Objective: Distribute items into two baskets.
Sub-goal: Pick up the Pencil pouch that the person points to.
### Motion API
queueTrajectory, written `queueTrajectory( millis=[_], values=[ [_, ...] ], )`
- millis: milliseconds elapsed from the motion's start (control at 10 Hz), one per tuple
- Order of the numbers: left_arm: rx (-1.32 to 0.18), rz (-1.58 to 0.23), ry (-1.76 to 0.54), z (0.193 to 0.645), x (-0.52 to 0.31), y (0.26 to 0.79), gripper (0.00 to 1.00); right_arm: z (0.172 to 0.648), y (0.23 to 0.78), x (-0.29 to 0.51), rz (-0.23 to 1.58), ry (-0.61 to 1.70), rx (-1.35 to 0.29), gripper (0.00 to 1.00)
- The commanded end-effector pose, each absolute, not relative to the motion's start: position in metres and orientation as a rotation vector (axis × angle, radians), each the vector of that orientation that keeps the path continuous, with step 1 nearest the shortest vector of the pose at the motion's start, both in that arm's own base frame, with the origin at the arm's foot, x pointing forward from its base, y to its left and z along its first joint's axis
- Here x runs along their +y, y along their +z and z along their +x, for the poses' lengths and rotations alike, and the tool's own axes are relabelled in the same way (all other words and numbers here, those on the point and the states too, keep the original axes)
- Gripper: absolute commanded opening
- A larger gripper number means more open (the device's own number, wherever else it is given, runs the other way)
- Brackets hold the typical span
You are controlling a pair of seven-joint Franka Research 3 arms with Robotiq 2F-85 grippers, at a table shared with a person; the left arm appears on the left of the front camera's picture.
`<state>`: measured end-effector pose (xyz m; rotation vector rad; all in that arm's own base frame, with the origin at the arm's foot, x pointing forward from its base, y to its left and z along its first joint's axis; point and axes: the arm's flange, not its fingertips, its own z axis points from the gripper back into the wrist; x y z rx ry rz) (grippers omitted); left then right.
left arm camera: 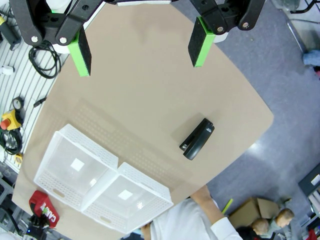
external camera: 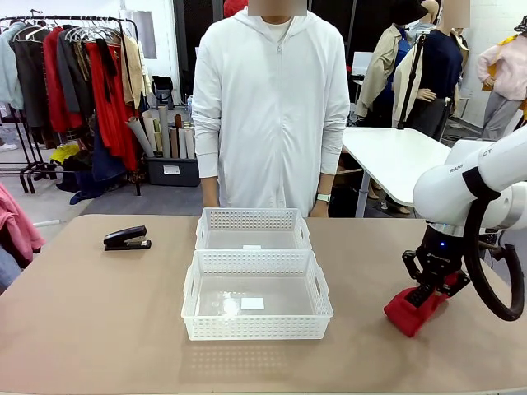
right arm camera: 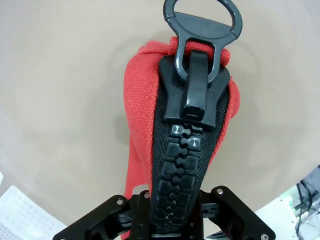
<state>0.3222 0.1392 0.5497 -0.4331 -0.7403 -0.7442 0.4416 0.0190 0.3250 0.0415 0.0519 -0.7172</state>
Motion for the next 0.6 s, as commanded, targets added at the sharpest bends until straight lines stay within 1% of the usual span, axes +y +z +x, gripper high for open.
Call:
queueTrajectory(
  millis=[0, 200, 300, 400, 500],
  values=[
    [-0.75, -0.441, -0.752, 0.322, 0.14, 0.55, 1.0, 0.44, 0.324, 0.018, 0.044, -0.722, 0.051, 0.0],
    [-0.75, -0.441, -0.752, 0.322, 0.14, 0.55, 1.0, 0.442, 0.325, 0.019, 0.041, -0.717, 0.052, 0.0],
    [-0.75, -0.441, -0.752, 0.322, 0.14, 0.55, 1.0, 0.442, 0.34, 0.013, 0.017, -0.663, 0.053, 0.0],
    [-0.75, -0.441, -0.752, 0.322, 0.14, 0.55, 1.0, 0.444, 0.364, 0.006, -0.066, -0.519, 0.006, 0.0],
    [-0.75, -0.441, -0.752, 0.322, 0.14, 0.55, 1.0, 0.446, 0.384, -0.001, -0.047, -0.335, -0.014, 0.0]
  ],
)
